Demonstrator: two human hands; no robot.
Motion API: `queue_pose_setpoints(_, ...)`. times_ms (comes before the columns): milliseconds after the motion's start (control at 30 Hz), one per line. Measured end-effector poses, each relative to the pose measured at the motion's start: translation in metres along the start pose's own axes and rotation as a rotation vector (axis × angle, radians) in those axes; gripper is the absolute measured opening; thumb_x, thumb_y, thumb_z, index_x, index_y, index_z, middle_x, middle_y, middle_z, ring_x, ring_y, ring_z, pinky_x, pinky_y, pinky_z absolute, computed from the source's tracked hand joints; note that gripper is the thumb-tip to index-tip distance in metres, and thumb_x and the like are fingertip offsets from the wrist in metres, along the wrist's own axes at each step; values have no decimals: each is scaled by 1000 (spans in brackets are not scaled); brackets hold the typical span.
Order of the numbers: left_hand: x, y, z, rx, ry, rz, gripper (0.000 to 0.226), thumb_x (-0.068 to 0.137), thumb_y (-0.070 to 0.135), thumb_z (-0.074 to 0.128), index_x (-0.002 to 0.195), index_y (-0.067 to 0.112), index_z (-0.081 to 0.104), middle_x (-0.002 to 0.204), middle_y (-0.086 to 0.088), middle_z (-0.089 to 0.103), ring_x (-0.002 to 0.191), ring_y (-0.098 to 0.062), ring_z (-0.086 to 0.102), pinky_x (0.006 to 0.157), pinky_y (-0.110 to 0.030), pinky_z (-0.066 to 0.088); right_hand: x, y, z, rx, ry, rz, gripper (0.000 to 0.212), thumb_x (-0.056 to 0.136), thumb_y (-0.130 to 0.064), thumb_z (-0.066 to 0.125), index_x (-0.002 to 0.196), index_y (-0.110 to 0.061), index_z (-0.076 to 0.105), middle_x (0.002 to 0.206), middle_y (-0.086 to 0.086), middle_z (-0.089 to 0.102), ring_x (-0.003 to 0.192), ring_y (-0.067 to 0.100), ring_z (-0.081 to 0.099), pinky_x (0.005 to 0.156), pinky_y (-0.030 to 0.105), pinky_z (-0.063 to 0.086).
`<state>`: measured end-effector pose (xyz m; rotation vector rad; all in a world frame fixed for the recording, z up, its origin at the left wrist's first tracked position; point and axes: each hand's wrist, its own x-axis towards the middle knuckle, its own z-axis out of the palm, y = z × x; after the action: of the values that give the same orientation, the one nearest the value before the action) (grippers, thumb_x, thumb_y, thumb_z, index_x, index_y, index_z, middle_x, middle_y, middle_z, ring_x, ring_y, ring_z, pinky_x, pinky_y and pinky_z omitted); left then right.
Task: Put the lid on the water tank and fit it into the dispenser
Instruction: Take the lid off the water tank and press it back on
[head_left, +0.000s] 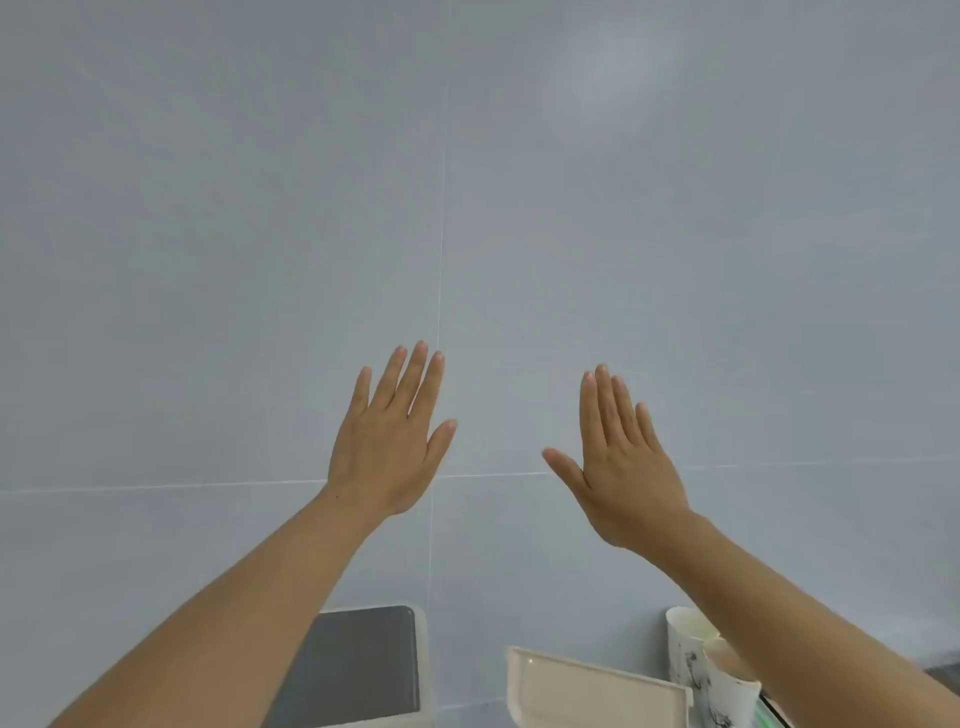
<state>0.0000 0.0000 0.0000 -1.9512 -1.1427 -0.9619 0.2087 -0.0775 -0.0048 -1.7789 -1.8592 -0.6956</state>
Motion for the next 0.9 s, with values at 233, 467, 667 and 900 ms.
queue_pose_setpoints(233,-24,48,34,-180,-142,18,79,73,57,-32,137,14,-12,146,1,-12,140,-19,-6,110,-37,-3,-41,32,18,-12,-90,115,92,49,-71,-35,123,-16,-39,136,-2,-40,128,13,-35,109,29,-16)
queue_pose_setpoints(467,-60,91,59,-305,-321,67,88,54,59,-45,130,18,-28,140,5,-28,130,-10,-26,111,-34,-13,-87,50,34,7,-229,226,84,59,-65,-16,123,-15,-35,134,-2,-38,127,9,-32,111,30,-14)
queue_pose_setpoints(667,-92,118,78,-378,-436,70,74,69,60,-23,129,17,-28,139,5,-28,143,-15,-16,117,-38,-6,-123,59,55,29,-331,293,87,55,-66,-19,122,-14,-35,136,-4,-36,134,13,-29,114,33,-11)
queue_pose_setpoints(900,-138,136,101,-410,-599,71,71,67,54,-18,128,20,-28,154,1,-19,145,-19,-12,118,-38,-6,-162,60,84,39,-491,381,81,86,-58,9,138,-7,-25,154,9,-23,143,23,-21,117,36,-8)
